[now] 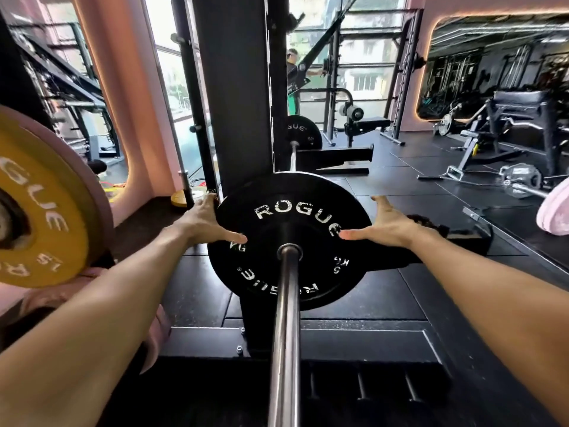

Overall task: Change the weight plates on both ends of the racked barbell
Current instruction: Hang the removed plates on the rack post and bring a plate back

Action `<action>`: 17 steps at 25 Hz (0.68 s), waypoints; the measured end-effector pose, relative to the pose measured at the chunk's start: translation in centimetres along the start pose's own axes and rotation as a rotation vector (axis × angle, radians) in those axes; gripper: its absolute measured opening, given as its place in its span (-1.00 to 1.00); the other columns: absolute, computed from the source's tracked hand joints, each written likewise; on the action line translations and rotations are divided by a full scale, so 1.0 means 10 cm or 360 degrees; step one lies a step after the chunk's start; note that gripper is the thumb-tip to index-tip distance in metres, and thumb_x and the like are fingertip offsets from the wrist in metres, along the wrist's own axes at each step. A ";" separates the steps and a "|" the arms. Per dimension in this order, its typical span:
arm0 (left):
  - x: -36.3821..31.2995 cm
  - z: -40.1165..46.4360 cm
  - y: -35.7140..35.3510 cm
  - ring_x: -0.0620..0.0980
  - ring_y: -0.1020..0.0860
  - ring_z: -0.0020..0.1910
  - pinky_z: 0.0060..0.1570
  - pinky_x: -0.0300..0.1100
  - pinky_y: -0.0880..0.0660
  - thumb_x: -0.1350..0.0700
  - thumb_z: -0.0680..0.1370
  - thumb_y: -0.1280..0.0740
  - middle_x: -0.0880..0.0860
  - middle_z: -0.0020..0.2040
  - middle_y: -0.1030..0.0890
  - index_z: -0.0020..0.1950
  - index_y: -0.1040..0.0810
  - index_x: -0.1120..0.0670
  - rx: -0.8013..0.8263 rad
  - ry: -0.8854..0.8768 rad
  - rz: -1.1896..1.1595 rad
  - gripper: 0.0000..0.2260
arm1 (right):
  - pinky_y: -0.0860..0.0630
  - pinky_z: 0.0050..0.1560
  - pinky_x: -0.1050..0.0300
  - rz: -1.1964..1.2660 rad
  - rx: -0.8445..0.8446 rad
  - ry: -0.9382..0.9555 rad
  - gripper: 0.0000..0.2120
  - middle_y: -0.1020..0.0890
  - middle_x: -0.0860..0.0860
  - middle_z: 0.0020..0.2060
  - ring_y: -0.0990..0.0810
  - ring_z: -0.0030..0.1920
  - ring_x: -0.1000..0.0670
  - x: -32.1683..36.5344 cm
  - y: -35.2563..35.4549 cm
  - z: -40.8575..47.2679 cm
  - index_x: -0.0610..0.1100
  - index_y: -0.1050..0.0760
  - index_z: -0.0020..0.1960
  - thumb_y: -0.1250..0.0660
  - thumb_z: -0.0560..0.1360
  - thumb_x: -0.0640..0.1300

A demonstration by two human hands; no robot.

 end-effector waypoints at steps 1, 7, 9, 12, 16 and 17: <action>0.05 0.12 -0.11 0.13 -0.20 0.55 0.50 0.09 -0.24 -0.35 0.07 -0.62 0.09 0.60 -0.13 0.62 0.03 0.06 -0.0039 0.0000 0.0035 0.33 | -0.22 0.49 -0.17 -0.0002 -0.0030 -0.0009 0.25 -0.13 -0.12 0.56 -0.19 0.53 -0.19 -0.03 -0.07 0.10 0.00 0.13 0.59 -0.55 0.19 0.35; 0.37 0.84 -0.58 0.14 -0.41 0.40 0.39 0.08 -0.38 -0.42 -0.15 -0.59 0.08 0.41 -0.40 0.51 -0.13 0.01 -0.0301 -0.0044 -0.0317 0.35 | -0.32 0.41 -0.23 0.0115 -0.0339 0.0025 0.43 -0.31 -0.08 0.43 -0.31 0.45 -0.19 -0.15 -0.61 1.01 -0.01 -0.11 0.52 -0.47 -0.20 0.58; 0.39 0.92 -0.71 0.05 -0.45 0.30 0.29 -0.08 -0.41 -0.22 -0.03 -0.70 0.02 0.29 -0.44 0.39 -0.22 0.07 -0.0503 -0.0163 -0.0526 0.14 | -0.44 0.30 -0.22 0.0292 -0.0536 0.0101 0.32 -0.44 -0.08 0.27 -0.46 0.32 -0.18 -0.23 -0.72 1.16 -0.11 -0.21 0.36 -0.52 -0.23 0.50; 0.35 0.99 -0.75 0.10 -0.47 0.27 0.22 -0.07 -0.43 -0.07 0.09 -0.72 0.06 0.25 -0.47 0.33 -0.24 0.11 -0.0692 -0.0263 -0.0537 -0.01 | -0.43 0.28 -0.06 0.0363 -0.0691 0.0108 0.11 -0.49 -0.08 0.24 -0.48 0.30 -0.17 -0.24 -0.75 1.19 -0.13 -0.22 0.28 -0.67 -0.06 0.28; 0.30 0.97 -0.69 0.18 -0.51 0.23 0.17 -0.01 -0.45 -0.06 0.11 -0.72 0.00 0.09 -0.47 0.30 -0.23 0.11 -0.0596 -0.0226 -0.0456 -0.05 | -0.34 0.11 0.15 0.0449 -0.0640 0.0071 -0.07 -0.51 0.04 0.12 -0.51 0.29 -0.10 -0.31 -0.73 1.16 -0.12 -0.27 0.22 -0.70 0.05 0.14; 0.30 0.95 -0.68 0.18 -0.51 0.23 0.15 -0.03 -0.45 -0.05 0.11 -0.72 -0.01 0.08 -0.47 0.29 -0.23 0.11 -0.0578 -0.0233 -0.0463 -0.06 | -0.34 0.10 0.17 0.0465 -0.0655 0.0078 -0.05 -0.50 0.06 0.10 -0.52 0.27 -0.08 -0.32 -0.74 1.12 -0.13 -0.30 0.23 -0.70 0.03 0.16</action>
Point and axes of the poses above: each hand's wrist, its own z-axis towards the middle knuckle, its own y-axis out of the back of the hand, x = y × z, the point moved 4 cm from there along z, towards the middle knuckle
